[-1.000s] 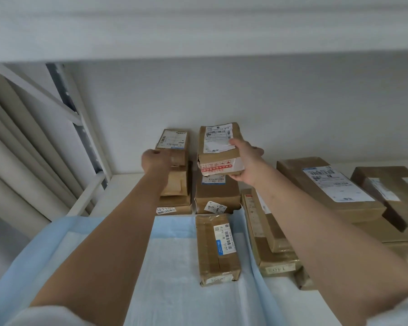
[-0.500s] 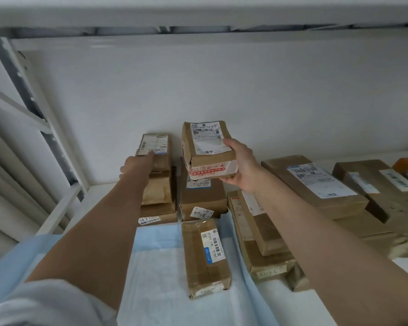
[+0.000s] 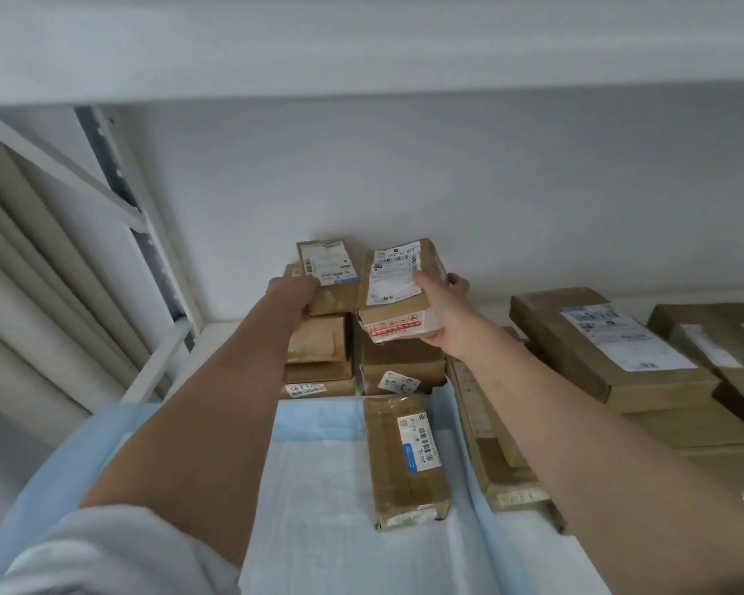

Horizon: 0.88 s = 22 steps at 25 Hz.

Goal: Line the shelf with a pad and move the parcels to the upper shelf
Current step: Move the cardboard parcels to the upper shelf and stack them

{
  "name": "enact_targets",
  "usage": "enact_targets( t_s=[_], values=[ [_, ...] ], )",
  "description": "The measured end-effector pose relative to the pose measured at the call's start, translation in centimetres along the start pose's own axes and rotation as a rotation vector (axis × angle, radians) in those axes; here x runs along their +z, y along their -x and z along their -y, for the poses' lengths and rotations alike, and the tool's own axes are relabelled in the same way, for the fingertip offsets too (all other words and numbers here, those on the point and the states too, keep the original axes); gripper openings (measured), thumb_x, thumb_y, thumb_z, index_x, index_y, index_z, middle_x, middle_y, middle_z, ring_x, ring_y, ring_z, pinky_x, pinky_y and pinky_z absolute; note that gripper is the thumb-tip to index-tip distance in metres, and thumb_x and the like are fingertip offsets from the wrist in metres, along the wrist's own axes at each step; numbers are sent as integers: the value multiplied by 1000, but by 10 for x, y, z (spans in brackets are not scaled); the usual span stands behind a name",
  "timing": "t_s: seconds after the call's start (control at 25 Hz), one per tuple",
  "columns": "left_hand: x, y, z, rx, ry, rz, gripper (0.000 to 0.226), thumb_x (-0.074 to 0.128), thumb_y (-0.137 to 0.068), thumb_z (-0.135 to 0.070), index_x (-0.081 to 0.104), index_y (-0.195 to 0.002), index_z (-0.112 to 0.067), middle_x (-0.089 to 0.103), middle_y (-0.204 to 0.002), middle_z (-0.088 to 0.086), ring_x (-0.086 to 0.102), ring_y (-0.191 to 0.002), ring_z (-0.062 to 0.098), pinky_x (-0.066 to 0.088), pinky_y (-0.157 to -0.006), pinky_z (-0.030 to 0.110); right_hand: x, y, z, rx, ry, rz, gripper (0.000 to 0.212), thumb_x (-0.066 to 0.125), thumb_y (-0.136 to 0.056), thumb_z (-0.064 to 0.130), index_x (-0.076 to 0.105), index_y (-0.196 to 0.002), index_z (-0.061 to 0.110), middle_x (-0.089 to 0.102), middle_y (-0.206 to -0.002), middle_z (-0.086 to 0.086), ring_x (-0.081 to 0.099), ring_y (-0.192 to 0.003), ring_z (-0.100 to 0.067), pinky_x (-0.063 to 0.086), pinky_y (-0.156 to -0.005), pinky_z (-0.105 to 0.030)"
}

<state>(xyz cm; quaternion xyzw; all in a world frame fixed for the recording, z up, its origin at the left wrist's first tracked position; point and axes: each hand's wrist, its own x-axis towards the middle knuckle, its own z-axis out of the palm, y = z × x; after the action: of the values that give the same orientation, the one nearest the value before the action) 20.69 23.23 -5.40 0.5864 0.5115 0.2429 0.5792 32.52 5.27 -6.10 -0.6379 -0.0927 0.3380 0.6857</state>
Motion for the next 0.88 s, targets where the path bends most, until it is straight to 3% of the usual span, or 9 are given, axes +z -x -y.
enact_targets(
  t_s=[0.08,0.16,0.28,0.36,0.44,0.52,0.6,0.72,0.88],
  values=[
    [-4,10,0,-11,10,25,41,60,-86,-13,53,-127,-11,66,-105,8,64,-86,19,45,-54,26,2,-1,-1,-17,28,13,50,59,-93,28,30,-135,26,61,-107,-12,65,-85,-26,54,-59,-35],
    [-6,16,1,-30,58,54,30,55,-91,-16,55,-121,-14,63,-90,3,59,-76,15,47,-65,26,-1,1,2,-15,61,36,44,58,-93,28,36,-130,23,63,-106,-12,65,-85,-26,53,-58,-33],
    [-8,19,4,-75,179,80,32,58,-93,-30,54,-122,-17,64,-100,4,60,-85,20,46,-80,35,-7,7,4,20,113,75,45,59,-90,33,43,-131,20,65,-114,-14,66,-91,-27,53,-61,-33],
    [-10,19,6,-104,258,106,34,63,-92,-30,55,-121,-16,65,-101,6,62,-84,20,53,-71,36,-13,14,6,41,105,100,46,60,-89,33,46,-131,21,66,-114,-13,65,-96,-28,54,-64,-34],
    [-15,27,5,-145,317,167,22,65,-91,-25,58,-109,-15,67,-91,5,63,-73,17,56,-64,32,-21,19,8,42,101,135,44,61,-87,31,49,-129,20,66,-114,-14,65,-100,-29,55,-71,-38],
    [-22,36,8,-160,322,232,20,67,-89,-17,60,-107,-13,68,-99,8,66,-81,21,57,-72,34,-30,26,11,23,93,167,32,58,-89,28,56,-120,19,68,-111,-14,64,-103,-30,55,-83,-41],
    [-31,44,13,-170,319,297,35,66,-86,-12,60,-121,-11,69,-115,9,68,-97,25,56,-85,39,-36,33,14,24,26,163,19,57,-91,29,61,-106,18,70,-102,-11,64,-101,-28,52,-88,-41],
    [-37,62,20,-168,391,349,34,58,-89,-14,60,-123,-13,70,-113,8,68,-97,27,55,-80,43,-37,41,14,58,-102,167,23,57,-91,35,62,-104,18,71,-97,-10,65,-98,-26,52,-86,-39],
    [-40,90,27,-155,467,316,14,56,-93,-23,62,-104,-15,69,-99,9,66,-91,28,54,-73,43,-34,57,15,75,-200,193,25,57,-90,40,62,-103,19,70,-98,-13,64,-101,-30,52,-91,-44]
  ],
)
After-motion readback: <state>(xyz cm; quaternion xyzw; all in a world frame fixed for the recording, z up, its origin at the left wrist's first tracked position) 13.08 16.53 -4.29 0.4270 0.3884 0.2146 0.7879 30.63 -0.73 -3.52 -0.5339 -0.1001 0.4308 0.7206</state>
